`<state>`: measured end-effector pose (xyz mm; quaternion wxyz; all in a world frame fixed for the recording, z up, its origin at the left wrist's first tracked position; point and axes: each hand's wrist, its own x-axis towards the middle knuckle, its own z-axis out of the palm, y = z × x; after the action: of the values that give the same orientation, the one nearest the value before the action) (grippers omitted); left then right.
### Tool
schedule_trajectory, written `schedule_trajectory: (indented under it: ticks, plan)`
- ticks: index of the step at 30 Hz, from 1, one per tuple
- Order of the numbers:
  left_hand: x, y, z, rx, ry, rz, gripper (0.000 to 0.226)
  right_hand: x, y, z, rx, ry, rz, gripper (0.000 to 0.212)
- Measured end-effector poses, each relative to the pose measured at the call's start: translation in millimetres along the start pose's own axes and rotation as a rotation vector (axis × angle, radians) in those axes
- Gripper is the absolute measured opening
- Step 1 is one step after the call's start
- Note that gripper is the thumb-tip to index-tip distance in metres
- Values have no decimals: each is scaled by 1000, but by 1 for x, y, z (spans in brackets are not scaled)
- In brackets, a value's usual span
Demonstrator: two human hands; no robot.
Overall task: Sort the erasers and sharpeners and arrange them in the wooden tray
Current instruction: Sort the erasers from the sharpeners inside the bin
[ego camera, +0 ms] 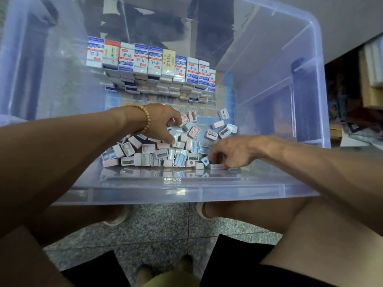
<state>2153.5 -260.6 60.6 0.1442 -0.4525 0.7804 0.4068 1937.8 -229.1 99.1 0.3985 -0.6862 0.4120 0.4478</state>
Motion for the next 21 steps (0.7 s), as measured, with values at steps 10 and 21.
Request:
schedule_trajectory:
  ticks: [10, 21]
  plan:
    - [-7, -8, 2, -37, -119, -121, 54, 13, -11, 6, -86, -3, 16, 10]
    - [-9, -16, 9, -53, 33, -132, 46, 0, -13, -13, 221, 236, 9, 25]
